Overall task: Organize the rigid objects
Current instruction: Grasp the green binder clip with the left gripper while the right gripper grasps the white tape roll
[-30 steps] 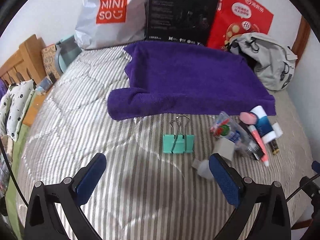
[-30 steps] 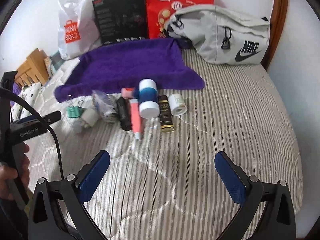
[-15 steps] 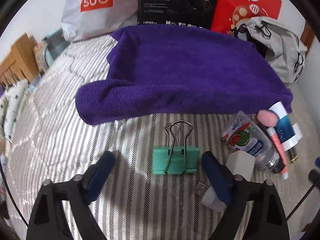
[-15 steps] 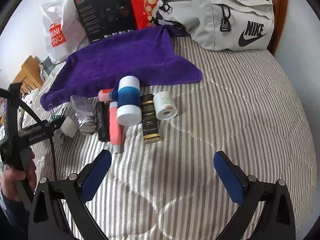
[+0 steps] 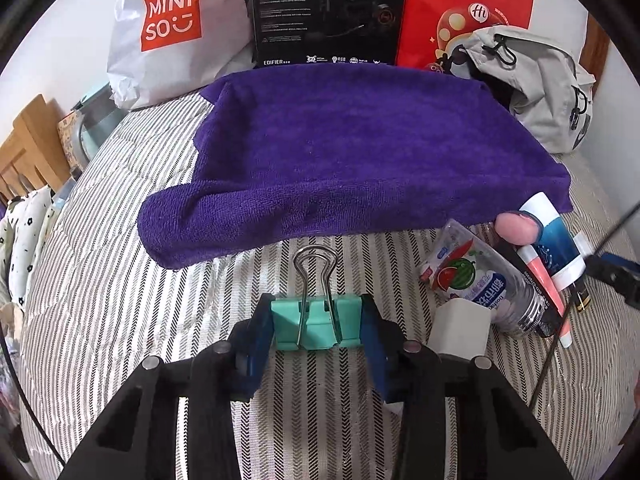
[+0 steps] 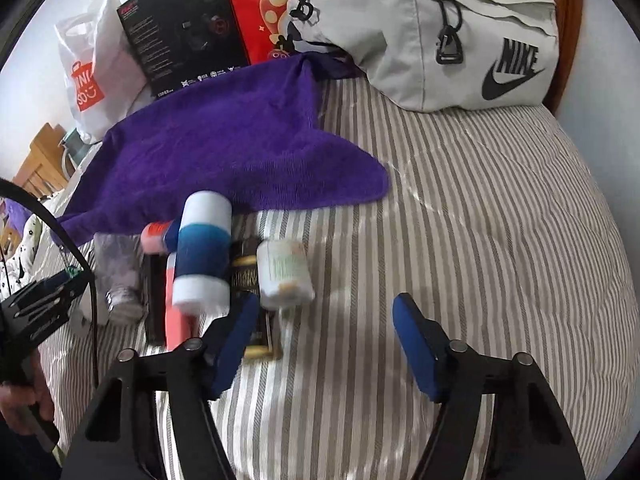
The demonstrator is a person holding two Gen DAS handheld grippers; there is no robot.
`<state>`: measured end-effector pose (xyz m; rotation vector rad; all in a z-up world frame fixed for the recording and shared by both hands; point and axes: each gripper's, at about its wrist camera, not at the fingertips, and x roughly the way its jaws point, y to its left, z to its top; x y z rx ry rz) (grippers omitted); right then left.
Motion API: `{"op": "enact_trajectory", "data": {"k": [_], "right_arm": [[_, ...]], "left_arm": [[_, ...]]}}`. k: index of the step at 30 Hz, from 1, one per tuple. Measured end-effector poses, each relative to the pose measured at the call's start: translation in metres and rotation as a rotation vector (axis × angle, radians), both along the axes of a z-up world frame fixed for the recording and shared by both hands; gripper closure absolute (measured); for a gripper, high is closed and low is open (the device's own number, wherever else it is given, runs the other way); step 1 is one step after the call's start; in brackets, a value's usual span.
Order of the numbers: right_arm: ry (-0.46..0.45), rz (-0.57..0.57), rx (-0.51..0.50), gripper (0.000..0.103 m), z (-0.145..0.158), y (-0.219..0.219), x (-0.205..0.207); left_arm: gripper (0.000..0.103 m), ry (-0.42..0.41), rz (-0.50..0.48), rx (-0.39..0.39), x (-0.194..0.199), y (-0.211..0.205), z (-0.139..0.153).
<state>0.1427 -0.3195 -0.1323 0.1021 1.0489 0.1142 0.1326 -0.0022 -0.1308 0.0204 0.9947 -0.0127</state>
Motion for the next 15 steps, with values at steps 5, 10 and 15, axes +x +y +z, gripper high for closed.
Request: {"op": "enact_trajectory", "data": {"k": [5,10,15], "right_arm": [[-0.008,0.035,-0.011,0.037,-0.006,0.007,0.014],[0.004,0.038,-0.108,0.053,-0.009,0.005,0.02],[-0.014,0.062,-0.135,0.056,-0.011,0.006,0.018]], "left_arm": [[0.063,0.0,-0.004,-0.001,0.002,0.0,0.0],[0.063,-0.007,-0.016,-0.007,0.003,0.001,-0.001],[0.063,-0.018,-0.024,0.002,0.003,0.0,-0.001]]}}
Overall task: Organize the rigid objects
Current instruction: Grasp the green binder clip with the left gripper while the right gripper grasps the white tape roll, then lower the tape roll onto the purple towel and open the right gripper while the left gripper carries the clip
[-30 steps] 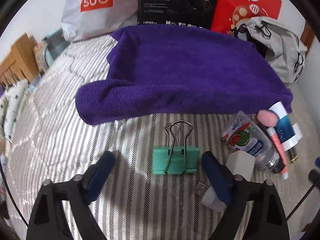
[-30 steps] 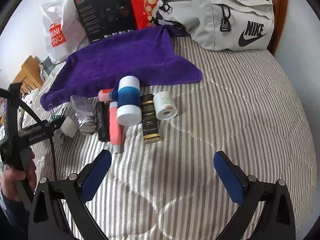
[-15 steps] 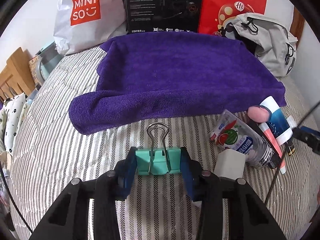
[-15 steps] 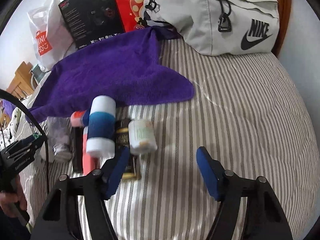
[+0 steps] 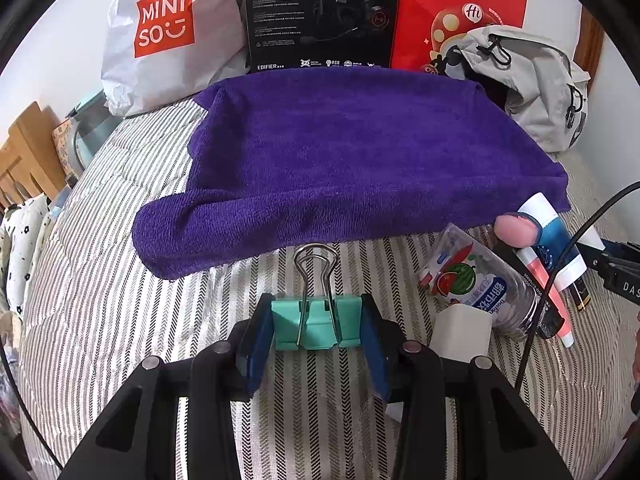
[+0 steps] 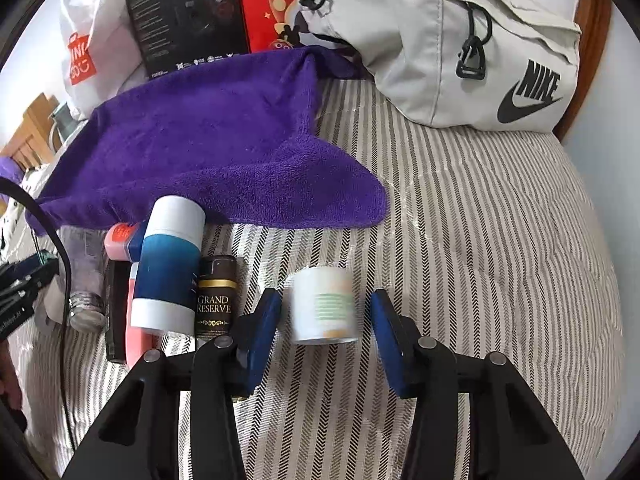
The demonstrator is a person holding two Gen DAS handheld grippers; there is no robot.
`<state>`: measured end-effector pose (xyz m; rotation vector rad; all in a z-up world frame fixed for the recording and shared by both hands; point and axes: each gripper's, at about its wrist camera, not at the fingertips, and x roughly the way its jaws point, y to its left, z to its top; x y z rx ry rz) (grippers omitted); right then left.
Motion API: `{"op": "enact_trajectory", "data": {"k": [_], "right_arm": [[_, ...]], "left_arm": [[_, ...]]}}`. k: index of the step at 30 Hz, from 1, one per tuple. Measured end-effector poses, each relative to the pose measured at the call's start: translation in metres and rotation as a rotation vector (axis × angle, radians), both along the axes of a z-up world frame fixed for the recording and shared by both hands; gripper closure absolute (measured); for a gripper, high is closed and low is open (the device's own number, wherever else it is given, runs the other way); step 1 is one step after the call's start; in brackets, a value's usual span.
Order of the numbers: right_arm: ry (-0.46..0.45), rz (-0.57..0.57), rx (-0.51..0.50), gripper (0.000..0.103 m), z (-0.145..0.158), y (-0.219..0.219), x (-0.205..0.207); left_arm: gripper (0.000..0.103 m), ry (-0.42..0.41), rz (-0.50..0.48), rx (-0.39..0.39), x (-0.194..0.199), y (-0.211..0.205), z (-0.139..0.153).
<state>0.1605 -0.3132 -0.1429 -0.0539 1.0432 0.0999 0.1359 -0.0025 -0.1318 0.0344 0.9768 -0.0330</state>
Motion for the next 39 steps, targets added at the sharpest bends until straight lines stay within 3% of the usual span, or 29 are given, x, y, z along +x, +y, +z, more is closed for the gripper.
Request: {"op": "enact_trajectory", "data": {"k": [6,10,23,39], "right_arm": [[-0.018,0.031,0.004,0.059,0.001,0.0,0.0],[-0.011,0.036,0.03,0.073,0.004,-0.004,0.001],[0.012,0.054,0.109,0.073,0.024,-0.004,-0.002],[-0.018,0.127,0.213,0.073,0.061,0.019,0.004]], "left_arm": [[0.063,-0.003,-0.01,0.0,0.002,0.0,0.0],[0.063,0.004,-0.026,0.002,0.001,0.0,0.0],[0.064,0.031,-0.04,-0.059,-0.002,0.012,0.006],[0.064,-0.03,-0.006,-0.092,-0.007,0.032,0.049]]}}
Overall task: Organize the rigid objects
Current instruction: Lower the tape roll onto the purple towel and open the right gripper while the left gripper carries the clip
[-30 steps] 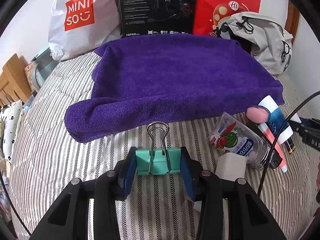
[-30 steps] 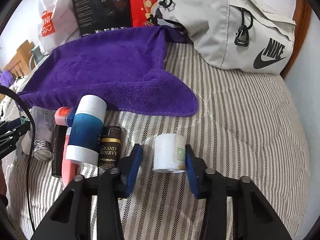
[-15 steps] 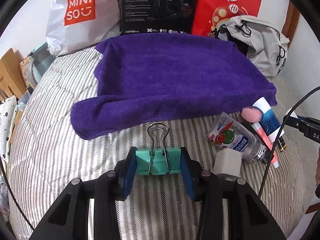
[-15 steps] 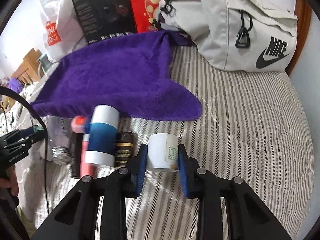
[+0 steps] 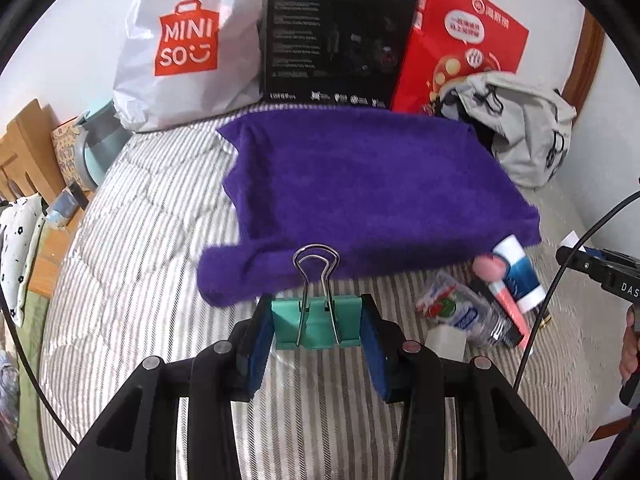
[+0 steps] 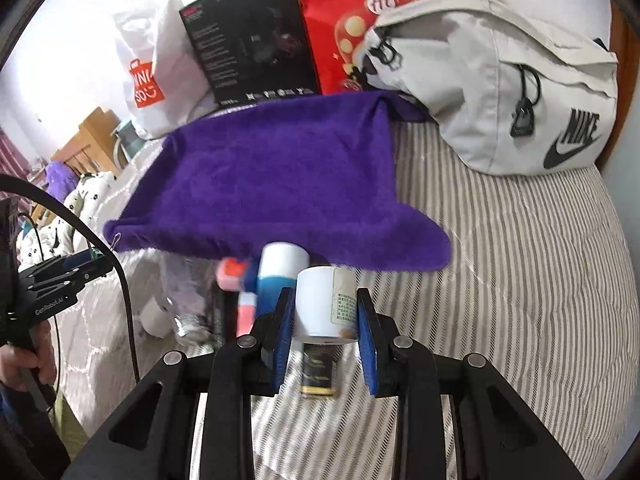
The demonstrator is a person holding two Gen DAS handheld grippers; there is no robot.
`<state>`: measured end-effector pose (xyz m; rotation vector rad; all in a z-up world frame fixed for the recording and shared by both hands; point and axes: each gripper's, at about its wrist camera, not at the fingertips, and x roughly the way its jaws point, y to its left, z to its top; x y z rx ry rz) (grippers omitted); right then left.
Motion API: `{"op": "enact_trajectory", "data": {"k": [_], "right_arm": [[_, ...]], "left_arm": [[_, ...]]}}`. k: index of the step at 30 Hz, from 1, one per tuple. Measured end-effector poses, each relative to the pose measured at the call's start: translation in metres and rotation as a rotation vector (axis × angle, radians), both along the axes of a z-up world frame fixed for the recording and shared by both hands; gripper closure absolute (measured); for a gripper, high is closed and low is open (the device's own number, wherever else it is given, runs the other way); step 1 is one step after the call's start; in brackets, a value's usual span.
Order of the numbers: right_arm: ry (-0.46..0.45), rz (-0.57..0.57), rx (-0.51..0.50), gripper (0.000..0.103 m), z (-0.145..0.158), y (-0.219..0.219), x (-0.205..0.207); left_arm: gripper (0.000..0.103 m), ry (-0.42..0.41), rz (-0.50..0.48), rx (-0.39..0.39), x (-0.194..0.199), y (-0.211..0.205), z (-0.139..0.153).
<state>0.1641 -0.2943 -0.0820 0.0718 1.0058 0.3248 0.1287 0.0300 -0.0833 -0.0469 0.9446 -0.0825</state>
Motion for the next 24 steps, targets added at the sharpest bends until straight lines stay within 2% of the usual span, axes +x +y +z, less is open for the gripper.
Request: {"op": "enact_trajectory", "data": {"k": [7,12,15,24], "right_arm": [[-0.034,0.034,0.0,0.073,0.018,0.019,0.04],[-0.046,0.055,0.004,0.073,0.02,0.03,0.079],[-0.04,0.066,0.017,0.073,0.013,0.037,0.107],[-0.005,0.072,-0.065,0.073,-0.026,0.057,0.187]], "left_arm": [[0.064,-0.049,0.006,0.004,0.025,0.007,0.022],[0.064,-0.056,0.011,0.009,0.05,0.009,0.024],[0.064,-0.052,0.013,0.006,0.064,0.01,0.021],[0.064,-0.031,0.014,-0.017,0.089,0.01,0.01]]}}
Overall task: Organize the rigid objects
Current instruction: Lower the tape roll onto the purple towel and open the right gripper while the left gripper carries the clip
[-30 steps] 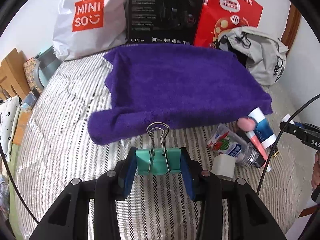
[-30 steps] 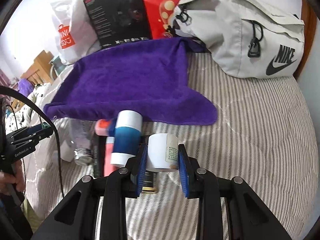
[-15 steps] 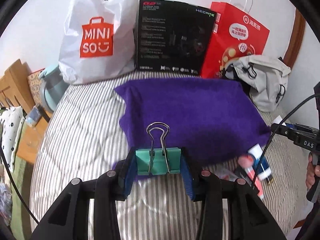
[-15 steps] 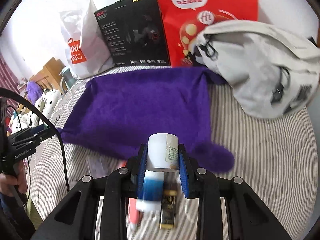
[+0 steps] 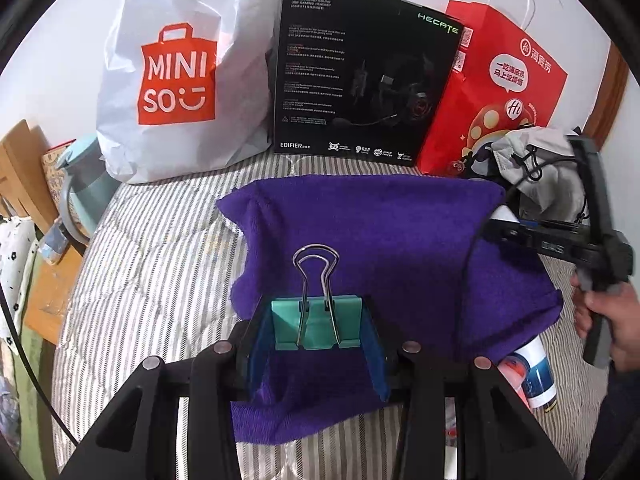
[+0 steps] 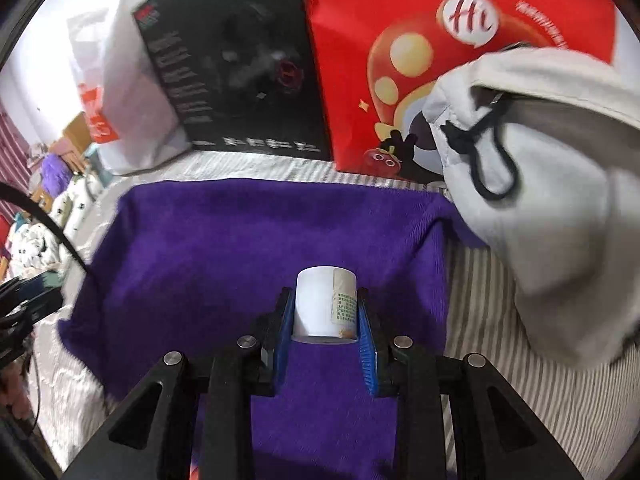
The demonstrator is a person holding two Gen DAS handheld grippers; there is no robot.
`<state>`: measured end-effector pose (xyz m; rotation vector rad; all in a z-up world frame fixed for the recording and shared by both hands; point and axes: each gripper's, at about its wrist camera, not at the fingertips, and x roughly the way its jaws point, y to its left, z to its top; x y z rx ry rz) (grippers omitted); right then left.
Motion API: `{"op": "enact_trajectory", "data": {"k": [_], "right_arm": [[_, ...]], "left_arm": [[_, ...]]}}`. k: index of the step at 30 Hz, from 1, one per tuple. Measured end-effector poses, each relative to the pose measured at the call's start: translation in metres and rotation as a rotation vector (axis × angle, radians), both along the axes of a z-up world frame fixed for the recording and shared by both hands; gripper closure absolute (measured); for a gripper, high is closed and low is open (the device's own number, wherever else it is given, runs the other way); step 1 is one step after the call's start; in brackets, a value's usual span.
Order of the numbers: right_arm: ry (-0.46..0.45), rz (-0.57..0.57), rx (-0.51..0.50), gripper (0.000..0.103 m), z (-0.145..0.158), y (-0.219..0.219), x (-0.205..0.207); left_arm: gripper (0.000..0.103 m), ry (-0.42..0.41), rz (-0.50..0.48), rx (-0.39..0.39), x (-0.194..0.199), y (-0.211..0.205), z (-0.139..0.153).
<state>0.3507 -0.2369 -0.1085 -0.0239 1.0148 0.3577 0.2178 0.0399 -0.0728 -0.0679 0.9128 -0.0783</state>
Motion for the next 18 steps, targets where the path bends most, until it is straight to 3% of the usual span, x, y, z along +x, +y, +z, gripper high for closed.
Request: {"op": "enact_trajectory", "data": {"k": [6,14,18], "right_arm": [[0.023,0.004,-0.075,0.073,-0.02,0.012,0.03],[0.009,0.028,-0.156,0.073,-0.026,0.026,0.033],[0.034,0.034,-0.167,0.065,-0.028,0.029,0.033]], "left_arm": [[0.064,0.019,-0.005,-0.005,0.011,-0.002,-0.009],[0.064,0.029,-0.01,-0.025,0.025,0.0,-0.014],[0.064,0.032,-0.006,-0.024,0.033,0.002,-0.016]]}}
